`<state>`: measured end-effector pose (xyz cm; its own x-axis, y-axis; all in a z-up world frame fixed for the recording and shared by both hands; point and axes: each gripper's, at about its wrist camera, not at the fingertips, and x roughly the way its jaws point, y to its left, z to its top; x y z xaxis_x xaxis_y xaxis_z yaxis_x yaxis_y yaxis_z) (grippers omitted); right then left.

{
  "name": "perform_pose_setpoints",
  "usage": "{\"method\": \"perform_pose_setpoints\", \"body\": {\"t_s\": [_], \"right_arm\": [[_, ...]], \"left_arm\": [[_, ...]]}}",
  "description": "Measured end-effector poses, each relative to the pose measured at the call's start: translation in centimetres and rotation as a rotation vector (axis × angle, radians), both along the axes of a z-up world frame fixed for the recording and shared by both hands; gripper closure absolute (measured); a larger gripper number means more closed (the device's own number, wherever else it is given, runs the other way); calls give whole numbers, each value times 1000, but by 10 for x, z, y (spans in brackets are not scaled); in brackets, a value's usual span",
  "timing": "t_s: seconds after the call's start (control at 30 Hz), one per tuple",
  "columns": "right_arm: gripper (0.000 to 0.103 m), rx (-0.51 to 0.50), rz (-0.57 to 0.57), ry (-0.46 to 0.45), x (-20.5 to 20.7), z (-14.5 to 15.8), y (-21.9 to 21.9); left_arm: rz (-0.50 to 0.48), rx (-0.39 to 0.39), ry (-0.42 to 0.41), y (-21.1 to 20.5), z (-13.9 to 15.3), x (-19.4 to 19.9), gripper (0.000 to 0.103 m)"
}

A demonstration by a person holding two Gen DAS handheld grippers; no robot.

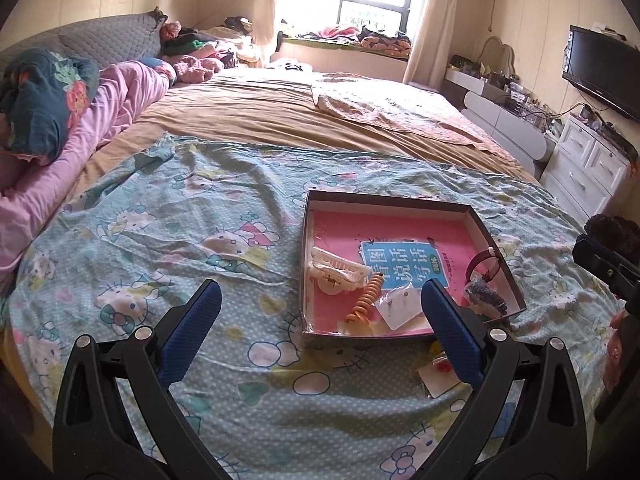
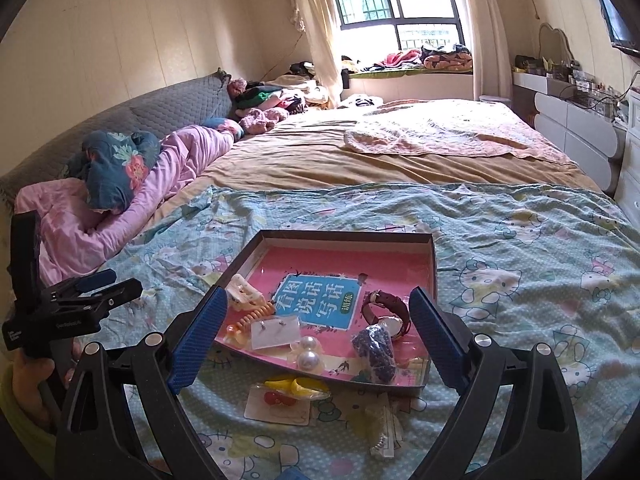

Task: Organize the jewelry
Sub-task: 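Lift both open tools up and away from the tray, then grasp the blue plastic box with the right tool while the left tool grasps the red earring bag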

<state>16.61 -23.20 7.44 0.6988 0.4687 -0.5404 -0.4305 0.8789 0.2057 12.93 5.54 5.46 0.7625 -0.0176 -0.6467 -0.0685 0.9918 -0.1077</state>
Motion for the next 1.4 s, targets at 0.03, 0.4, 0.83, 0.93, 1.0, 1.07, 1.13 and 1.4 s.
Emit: {"method": "perform_pose_setpoints", "body": {"t_s": [0.03, 0.4, 0.83, 0.93, 1.0, 1.07, 1.13, 1.4], "right_arm": [[12, 2, 2, 0, -2, 1, 0], [12, -23, 16, -10, -20, 3, 0], [12, -75, 42, 29, -41, -18, 1], [12, -86, 51, 51, -47, -28, 2], [12, -92, 59, 68, -50, -33, 4], [12, -105, 63, 79, -52, -39, 6], [12, -109, 70, 91, -56, -45, 8], [12, -139, 127, 124, -75, -67, 14]], "left_arm": [[0, -1, 0, 0, 1, -2, 9], [-17, 7, -13, -4, 4, -21, 9], [-65, 33, 21, -20, -13, -35, 9], [-77, 34, 33, -23, -18, -37, 9], [-90, 31, 41, -27, -22, -38, 9], [-99, 35, 43, -31, -24, -39, 9], [-114, 33, 47, -36, -28, -40, 9], [-160, 47, 99, -53, -47, -37, 9]]}}
